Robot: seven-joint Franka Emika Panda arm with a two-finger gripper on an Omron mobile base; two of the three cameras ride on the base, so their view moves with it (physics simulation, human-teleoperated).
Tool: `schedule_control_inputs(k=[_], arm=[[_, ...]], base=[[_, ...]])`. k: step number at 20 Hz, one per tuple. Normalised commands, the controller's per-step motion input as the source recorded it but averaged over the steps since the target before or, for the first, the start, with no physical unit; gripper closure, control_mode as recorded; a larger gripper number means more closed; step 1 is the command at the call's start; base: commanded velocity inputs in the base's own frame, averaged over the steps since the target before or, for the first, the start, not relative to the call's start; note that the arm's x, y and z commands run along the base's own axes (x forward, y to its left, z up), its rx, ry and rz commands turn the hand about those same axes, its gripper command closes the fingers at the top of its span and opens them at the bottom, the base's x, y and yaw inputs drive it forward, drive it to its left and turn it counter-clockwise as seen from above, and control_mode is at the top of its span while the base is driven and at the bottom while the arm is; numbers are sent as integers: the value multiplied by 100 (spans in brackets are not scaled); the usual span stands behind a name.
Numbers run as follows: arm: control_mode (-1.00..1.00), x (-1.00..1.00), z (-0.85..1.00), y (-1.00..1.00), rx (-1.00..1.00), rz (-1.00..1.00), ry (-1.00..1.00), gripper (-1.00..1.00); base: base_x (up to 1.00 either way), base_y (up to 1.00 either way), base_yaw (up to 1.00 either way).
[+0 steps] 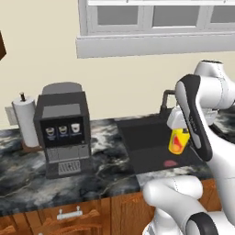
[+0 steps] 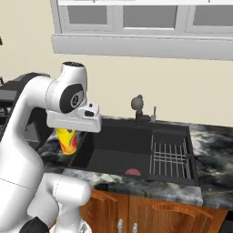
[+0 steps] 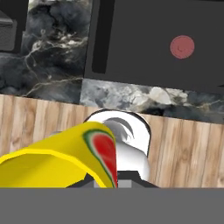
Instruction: Pick the cup and bowl from the counter and place them on the counter next to the sink.
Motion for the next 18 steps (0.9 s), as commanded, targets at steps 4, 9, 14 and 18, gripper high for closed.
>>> schedule_control_inputs(k=[4,9,14,18], arm=[[100,0,0,0,0,0,0,100],[100,0,0,0,0,0,0,100],[100,0,0,0,0,0,0,100],[-100,0,0,0,0,0,0,100]], base=[[40,-19,21],[0,0,0],[0,0,0],[0,0,0]])
